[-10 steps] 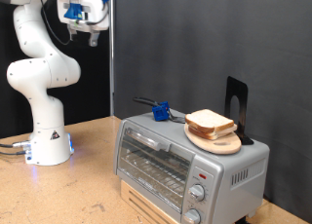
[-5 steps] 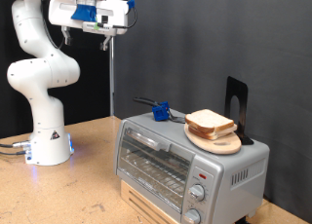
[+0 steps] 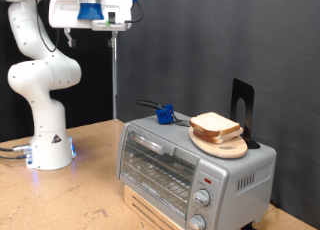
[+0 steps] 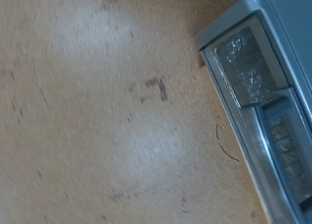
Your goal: Make a piece of toast with the oven
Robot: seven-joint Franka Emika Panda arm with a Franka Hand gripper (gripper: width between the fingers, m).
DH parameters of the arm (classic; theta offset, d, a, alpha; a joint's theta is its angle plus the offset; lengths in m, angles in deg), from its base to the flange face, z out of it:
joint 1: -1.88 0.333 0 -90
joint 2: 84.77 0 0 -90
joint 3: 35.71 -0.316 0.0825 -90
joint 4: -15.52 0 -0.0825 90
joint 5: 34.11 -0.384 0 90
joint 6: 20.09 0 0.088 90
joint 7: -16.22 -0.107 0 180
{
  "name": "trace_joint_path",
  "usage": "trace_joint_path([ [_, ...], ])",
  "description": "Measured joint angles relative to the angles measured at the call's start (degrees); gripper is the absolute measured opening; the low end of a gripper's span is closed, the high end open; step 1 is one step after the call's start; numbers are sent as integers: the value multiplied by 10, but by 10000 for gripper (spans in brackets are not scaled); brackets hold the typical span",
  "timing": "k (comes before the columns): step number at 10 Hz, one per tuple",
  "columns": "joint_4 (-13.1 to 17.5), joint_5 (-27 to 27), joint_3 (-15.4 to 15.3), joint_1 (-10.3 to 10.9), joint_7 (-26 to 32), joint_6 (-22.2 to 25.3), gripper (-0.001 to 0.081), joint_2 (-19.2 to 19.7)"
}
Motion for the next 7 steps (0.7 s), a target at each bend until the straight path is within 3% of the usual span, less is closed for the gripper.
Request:
trace_joint_path([
  [1,-17,6,7,8,49,-33,800,-1],
  [2,-15,0,7,7,35,-24,800,-1],
  [3,-16,-26,16,14,71,-33,800,-5],
  [5,-31,-77,56,46,191,-90,800,-17],
  [7,-45,-85,67,63,232,-156,800,-3],
])
